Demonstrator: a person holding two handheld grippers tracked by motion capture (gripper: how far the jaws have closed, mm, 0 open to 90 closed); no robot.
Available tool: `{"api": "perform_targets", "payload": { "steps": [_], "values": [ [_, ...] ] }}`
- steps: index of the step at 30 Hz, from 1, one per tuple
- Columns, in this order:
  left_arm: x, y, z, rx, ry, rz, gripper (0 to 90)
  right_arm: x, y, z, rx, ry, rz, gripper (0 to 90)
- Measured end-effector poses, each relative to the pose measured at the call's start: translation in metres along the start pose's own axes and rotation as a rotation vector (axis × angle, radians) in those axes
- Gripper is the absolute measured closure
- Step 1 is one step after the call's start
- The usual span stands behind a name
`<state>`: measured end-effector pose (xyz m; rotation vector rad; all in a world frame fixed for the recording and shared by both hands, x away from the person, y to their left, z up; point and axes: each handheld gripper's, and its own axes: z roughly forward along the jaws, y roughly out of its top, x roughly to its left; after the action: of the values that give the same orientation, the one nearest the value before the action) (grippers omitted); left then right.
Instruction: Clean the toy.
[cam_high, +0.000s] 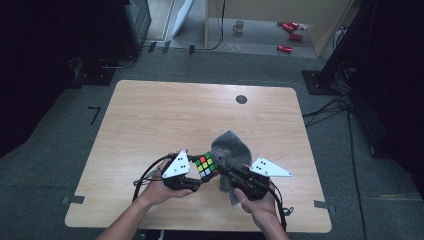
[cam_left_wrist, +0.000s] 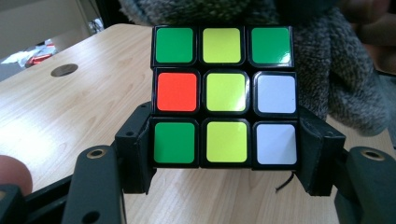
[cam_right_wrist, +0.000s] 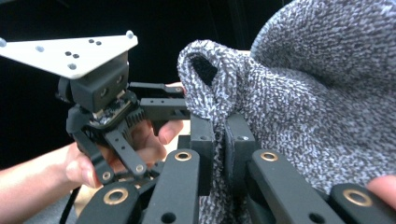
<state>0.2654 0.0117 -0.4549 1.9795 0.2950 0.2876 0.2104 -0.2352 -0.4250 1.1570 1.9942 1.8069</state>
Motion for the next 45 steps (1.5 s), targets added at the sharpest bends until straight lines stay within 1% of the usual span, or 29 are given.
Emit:
{"api": "perform_targets", "payload": {
  "steps": [2, 4, 6, 7, 8, 9, 10, 11, 13, 14, 15, 16, 17, 18, 19, 20, 21, 22, 23, 26, 28, 32, 34, 36, 37, 38, 39, 40, 45],
  "values": [
    [-0.003, 0.000, -0.001, -0.001, -0.011, 0.017, 35.4, -0.004, -0.001, 0.002, -0.001, -0.007, 0.011, 85.5],
    [-0.005, -0.001, -0.002, -0.005, -0.019, 0.028, 35.4, -0.009, -0.003, 0.003, 0.007, -0.030, 0.024, 85.6],
    [-0.006, -0.001, -0.003, -0.008, -0.019, 0.024, 35.4, -0.013, -0.004, 0.005, 0.017, -0.051, 0.020, 85.7],
    [-0.005, -0.001, -0.004, -0.006, -0.017, 0.019, 35.4, -0.013, -0.005, 0.005, 0.023, -0.056, 0.025, 85.6],
    [-0.004, -0.003, -0.003, 0.004, -0.008, 0.009, 35.4, -0.010, -0.003, 0.007, 0.020, -0.044, 0.022, 85.7],
    [-0.004, -0.003, -0.003, 0.004, -0.008, 0.009, 35.4, -0.010, -0.003, 0.007, 0.020, -0.044, 0.022, 85.7],
    [-0.003, -0.004, -0.003, 0.014, -0.003, 0.010, 35.4, -0.003, -0.001, 0.008, 0.019, -0.019, 0.001, 85.6],
    [-0.004, -0.005, -0.004, 0.012, -0.006, 0.008, 35.4, 0.001, 0.000, 0.010, 0.017, -0.016, -0.011, 85.6],
    [-0.004, -0.005, -0.005, 0.004, -0.009, 0.006, 35.4, 0.003, 0.001, 0.011, 0.016, -0.018, -0.017, 85.6],
    [-0.004, -0.005, -0.009, -0.016, -0.020, 0.006, 35.4, 0.001, 0.001, 0.012, 0.009, -0.022, -0.003, 85.6],
    [-0.004, -0.005, -0.009, -0.016, -0.020, 0.006, 35.4, 0.001, 0.001, 0.012, 0.009, -0.022, -0.003, 85.6],
    [-0.004, -0.004, -0.011, -0.028, -0.027, 0.002, 35.4, -0.006, -0.001, 0.013, 0.018, -0.051, 0.022, 85.7],
    [-0.004, -0.004, -0.012, -0.033, -0.031, 0.000, 35.4, -0.006, -0.001, 0.013, 0.018, -0.051, 0.022, 85.7],
    [-0.003, -0.004, -0.011, -0.023, -0.027, -0.002, 35.4, -0.012, -0.004, 0.013, 0.025, -0.058, 0.042, 85.7],
    [-0.003, -0.004, -0.011, -0.023, -0.027, -0.002, 35.4, -0.012, -0.004, 0.013, 0.025, -0.058, 0.042, 85.7],
    [-0.003, -0.005, -0.008, -0.006, -0.018, -0.004, 35.5, -0.010, -0.005, 0.013, 0.030, -0.051, 0.038, 85.6],
    [-0.003, -0.005, -0.008, -0.006, -0.018, -0.004, 35.4, -0.010, -0.005, 0.013, 0.030, -0.051, 0.038, 85.6],
    [-0.003, -0.005, -0.008, -0.002, -0.017, -0.007, 35.4, -0.007, -0.004, 0.013, 0.027, -0.042, 0.031, 85.7],
    [-0.003, -0.005, -0.007, -0.001, -0.020, -0.010, 35.5, -0.004, -0.003, 0.013, 0.024, -0.035, 0.012, 85.6],
    [-0.002, -0.004, -0.007, 0.004, -0.019, -0.016, 35.5, 0.005, 0.001, 0.012, 0.008, -0.025, -0.003, 85.6],
    [-0.002, -0.003, -0.007, 0.010, -0.014, -0.016, 35.5, 0.006, 0.001, 0.012, 0.007, -0.026, -0.008, 85.6],
    [-0.003, -0.004, -0.003, 0.049, -0.001, -0.012, 35.5, 0.010, 0.001, 0.012, 0.008, -0.020, -0.020, 85.6],
    [-0.004, -0.003, 0.001, 0.074, 0.017, -0.012, 35.5, 0.013, 0.001, 0.013, 0.021, -0.005, -0.027, 85.6],
    [-0.005, -0.003, 0.001, 0.084, 0.022, -0.007, 35.4, 0.015, 0.001, 0.014, 0.029, -0.001, -0.027, 85.6],
    [-0.006, -0.003, 0.003, 0.096, 0.032, -0.001, 35.4, 0.017, 0.000, 0.017, 0.051, 0.006, -0.032, 85.6],
    [-0.006, -0.003, 0.003, 0.096, 0.032, -0.001, 35.4, 0.017, 0.000, 0.017, 0.051, 0.006, -0.032, 85.6],
    [-0.008, -0.003, 0.004, 0.099, 0.038, 0.007, 35.4, 0.018, -0.002, 0.020, 0.076, 0.006, -0.029, 85.5],
    [-0.008, -0.003, 0.004, 0.102, 0.043, 0.014, 35.4, 0.018, -0.003, 0.022, 0.088, 0.003, -0.025, 85.4],
    [-0.009, -0.003, 0.005, 0.107, 0.051, 0.019, 35.4, 0.014, -0.002, 0.022, 0.108, -0.015, -0.020, 83.4]
  ]
}}
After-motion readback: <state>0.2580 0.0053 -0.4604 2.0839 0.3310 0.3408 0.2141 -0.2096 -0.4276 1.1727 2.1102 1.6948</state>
